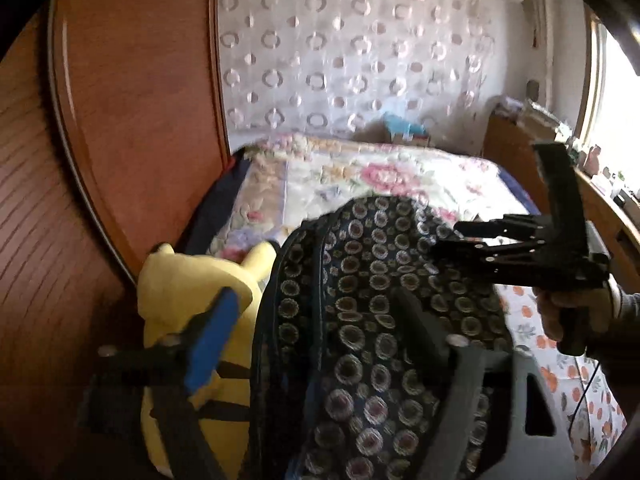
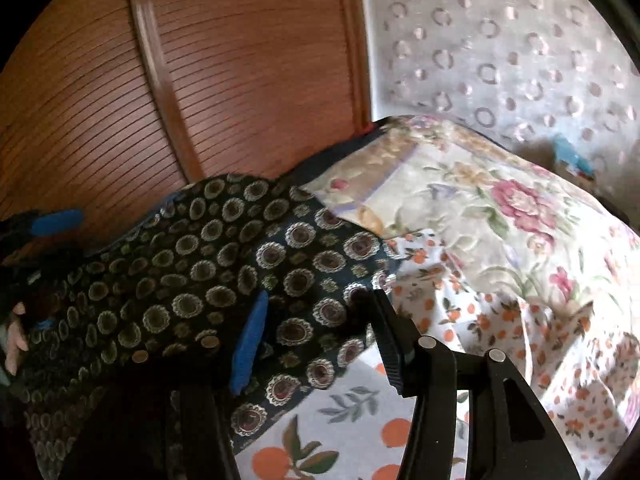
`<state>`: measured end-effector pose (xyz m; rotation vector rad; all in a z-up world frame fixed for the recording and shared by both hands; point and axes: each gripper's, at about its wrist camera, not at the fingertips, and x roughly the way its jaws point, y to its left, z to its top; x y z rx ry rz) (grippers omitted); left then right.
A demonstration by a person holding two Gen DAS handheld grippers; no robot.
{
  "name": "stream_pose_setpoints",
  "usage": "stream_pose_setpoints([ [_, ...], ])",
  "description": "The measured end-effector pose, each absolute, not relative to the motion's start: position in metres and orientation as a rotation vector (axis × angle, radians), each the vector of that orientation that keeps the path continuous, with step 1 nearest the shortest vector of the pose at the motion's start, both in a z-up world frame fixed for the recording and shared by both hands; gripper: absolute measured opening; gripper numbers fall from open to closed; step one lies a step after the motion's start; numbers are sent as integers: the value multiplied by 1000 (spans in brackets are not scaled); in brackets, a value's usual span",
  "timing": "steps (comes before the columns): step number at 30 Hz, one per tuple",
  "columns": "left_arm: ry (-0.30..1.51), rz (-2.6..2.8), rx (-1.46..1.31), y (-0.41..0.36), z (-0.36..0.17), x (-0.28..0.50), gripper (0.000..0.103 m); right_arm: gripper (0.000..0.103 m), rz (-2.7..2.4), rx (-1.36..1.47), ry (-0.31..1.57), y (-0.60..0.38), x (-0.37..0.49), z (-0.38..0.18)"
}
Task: Fold small clothes
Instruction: 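Lower the folded garment beside the yellow plush toy with the left gripper, then open the left gripper and withdraw from the folded garment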
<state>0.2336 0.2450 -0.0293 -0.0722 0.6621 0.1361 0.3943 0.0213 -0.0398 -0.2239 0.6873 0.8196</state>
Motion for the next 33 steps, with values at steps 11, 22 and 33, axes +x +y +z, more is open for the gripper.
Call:
stream_pose_setpoints([
  [11, 555, 147, -18, 198, -3, 181, 86, 56, 792, -202, 571, -25, 296, -4],
  [22, 536, 82, -25, 138, 1, 139, 86, 78, 711, -156, 515, -103, 205, -4],
  [33, 520, -23, -41, 75, -4, 102, 86, 78, 539, -118, 481, -170, 119, 0],
])
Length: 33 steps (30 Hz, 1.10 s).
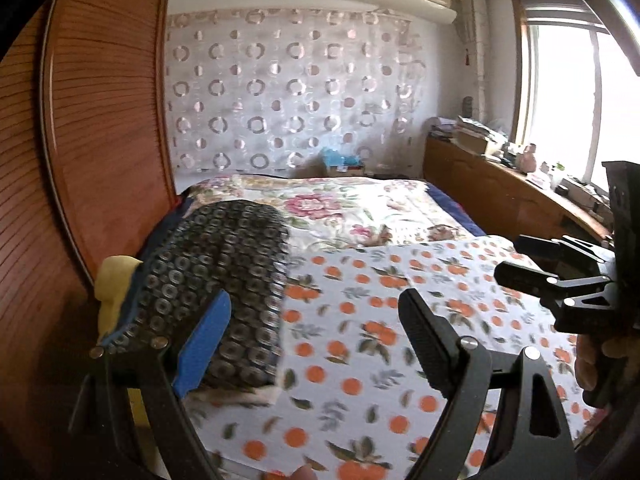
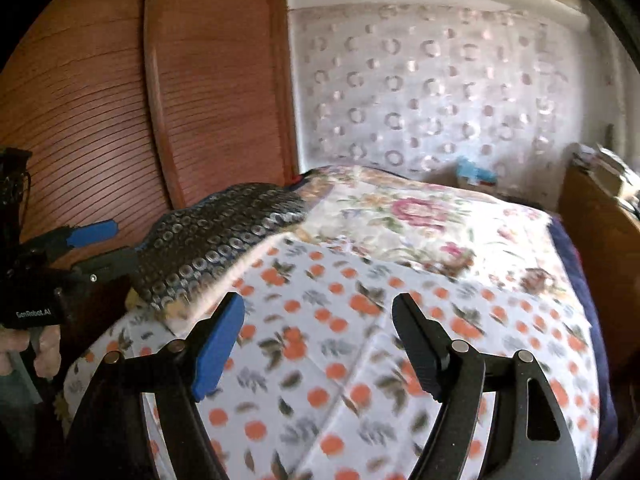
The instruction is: Fold small clothes
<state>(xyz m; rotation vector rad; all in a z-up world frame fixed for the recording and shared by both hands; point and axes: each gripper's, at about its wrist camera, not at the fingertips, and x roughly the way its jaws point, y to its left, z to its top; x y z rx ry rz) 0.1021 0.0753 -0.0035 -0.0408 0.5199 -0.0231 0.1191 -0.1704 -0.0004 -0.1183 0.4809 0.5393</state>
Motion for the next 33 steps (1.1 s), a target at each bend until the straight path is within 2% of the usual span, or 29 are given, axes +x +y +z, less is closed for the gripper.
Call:
stream_pose_setpoints([
  [17, 405, -79, -16, 1, 51, 54, 86, 78, 310, -28, 296, -226, 8, 35],
  [33, 367, -75, -2, -9, 59, 49, 86, 78, 267, 13, 288, -225, 5, 23],
])
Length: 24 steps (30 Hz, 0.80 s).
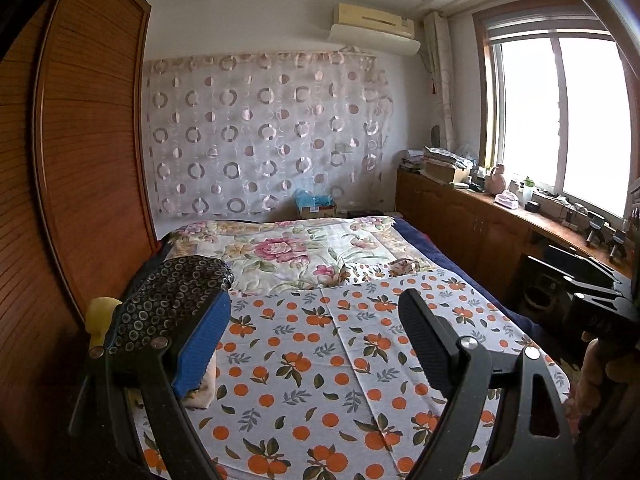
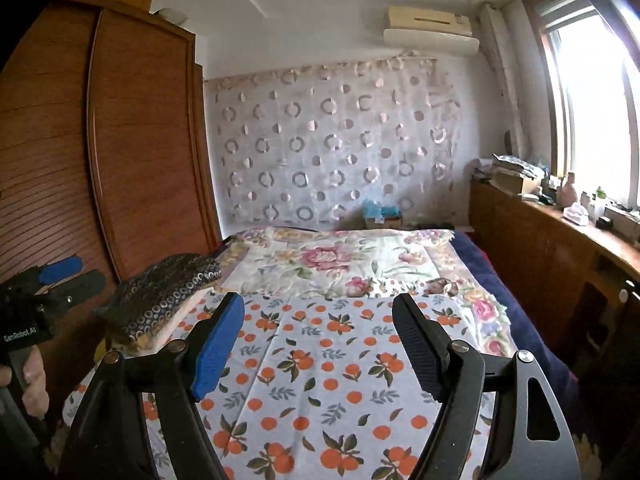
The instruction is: Fold small clothes
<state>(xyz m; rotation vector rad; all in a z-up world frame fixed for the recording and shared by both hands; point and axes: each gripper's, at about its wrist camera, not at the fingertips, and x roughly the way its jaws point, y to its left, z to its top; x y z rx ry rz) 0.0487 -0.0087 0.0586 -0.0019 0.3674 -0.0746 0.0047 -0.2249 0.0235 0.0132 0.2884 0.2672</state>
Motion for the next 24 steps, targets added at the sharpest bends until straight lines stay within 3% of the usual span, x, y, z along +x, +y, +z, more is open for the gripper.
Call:
stream_pose_setpoints([
  [24, 351, -59, -2, -6, 59, 44, 86, 78, 273, 0, 272, -233, -3, 24],
])
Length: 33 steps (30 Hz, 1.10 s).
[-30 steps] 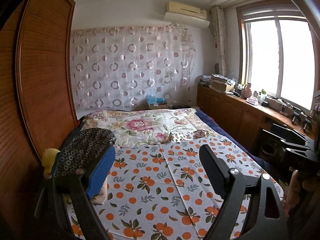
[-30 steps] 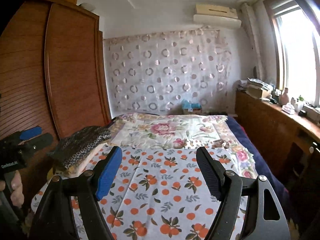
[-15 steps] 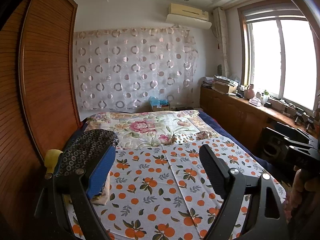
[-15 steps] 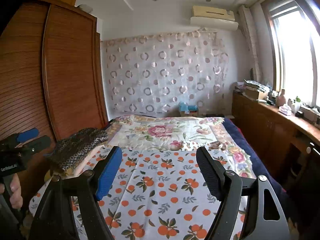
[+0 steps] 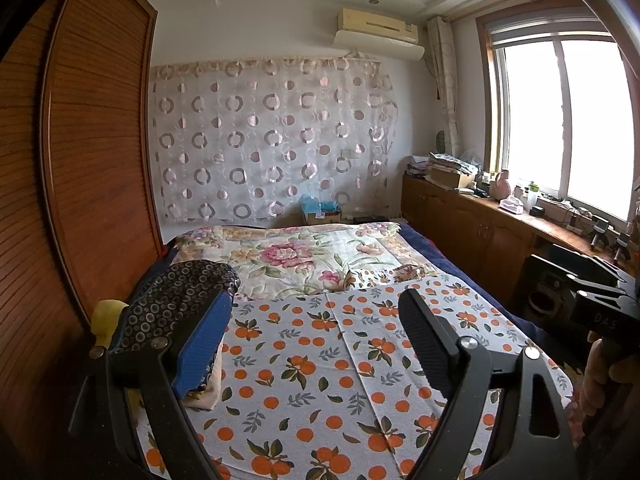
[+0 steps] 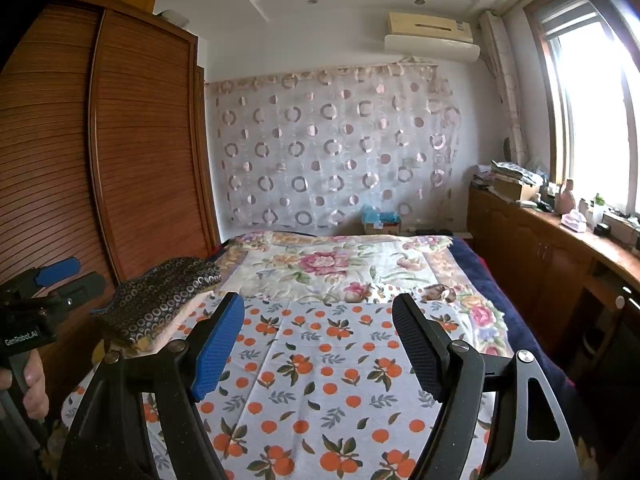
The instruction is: Fold small clothes
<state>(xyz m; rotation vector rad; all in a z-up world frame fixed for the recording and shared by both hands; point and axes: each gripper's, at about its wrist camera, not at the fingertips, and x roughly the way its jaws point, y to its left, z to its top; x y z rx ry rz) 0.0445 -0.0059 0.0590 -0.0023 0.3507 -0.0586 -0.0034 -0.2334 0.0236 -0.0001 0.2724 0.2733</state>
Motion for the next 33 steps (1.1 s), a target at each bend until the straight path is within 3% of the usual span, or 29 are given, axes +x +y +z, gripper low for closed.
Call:
stream_pose_setpoints([
  [33, 330, -48, -12, 2, 67, 40, 86, 78, 277, -9, 269, -243, -2, 24],
])
